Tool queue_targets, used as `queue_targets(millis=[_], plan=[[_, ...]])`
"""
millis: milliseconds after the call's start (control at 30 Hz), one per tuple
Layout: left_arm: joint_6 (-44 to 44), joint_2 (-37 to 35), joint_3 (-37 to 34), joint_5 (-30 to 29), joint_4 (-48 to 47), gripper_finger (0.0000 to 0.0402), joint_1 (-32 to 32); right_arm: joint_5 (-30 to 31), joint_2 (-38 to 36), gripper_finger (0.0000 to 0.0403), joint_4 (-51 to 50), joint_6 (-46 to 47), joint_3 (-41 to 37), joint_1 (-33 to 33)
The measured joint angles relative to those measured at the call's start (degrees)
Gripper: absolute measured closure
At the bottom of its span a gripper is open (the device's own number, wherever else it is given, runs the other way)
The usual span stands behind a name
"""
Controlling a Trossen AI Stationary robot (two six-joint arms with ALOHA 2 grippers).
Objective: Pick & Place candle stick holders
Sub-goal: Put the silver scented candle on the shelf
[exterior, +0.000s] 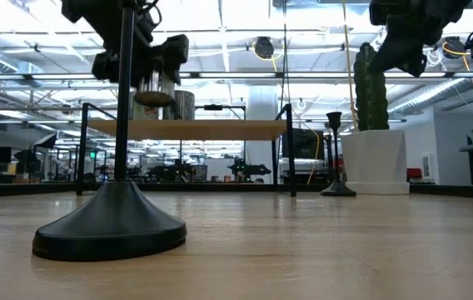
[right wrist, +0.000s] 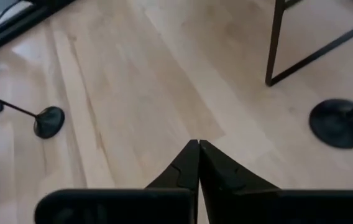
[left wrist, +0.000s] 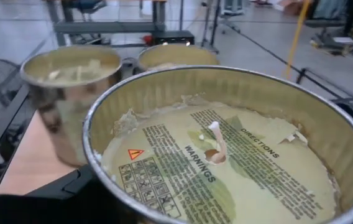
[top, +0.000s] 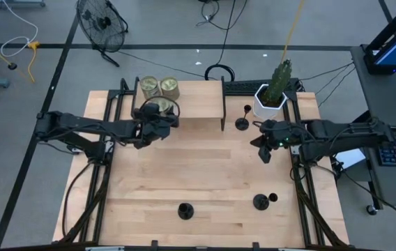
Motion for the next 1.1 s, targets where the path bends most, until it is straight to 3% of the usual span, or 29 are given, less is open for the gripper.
queue_targets(millis=[367,600,833,1100], plan=[[-1.1,0.0,-2.5,-0.9,2.7,0.0045,2.7,-0.1,-3.2,0.0402,1.3,-2.2,0.0,-3.0],[0.4,4.6,-2.3,-1.9,8.6,0.0045,3.0,-0.1,-3.4,0.0403,1.3,-2.7,0.0,-3.7],[1.4,6.1,-2.5,-5.0,8.8,0.0045,3.4,-0.3,-3.4,0.0403,1.3,-2.3,0.0,-3.7],[1.7,6.1,-2.5,-3.7,8.5,0.0038,5.3,-0.3,-3.4,0.0403,1.3,-2.3,0.0,-3.7]])
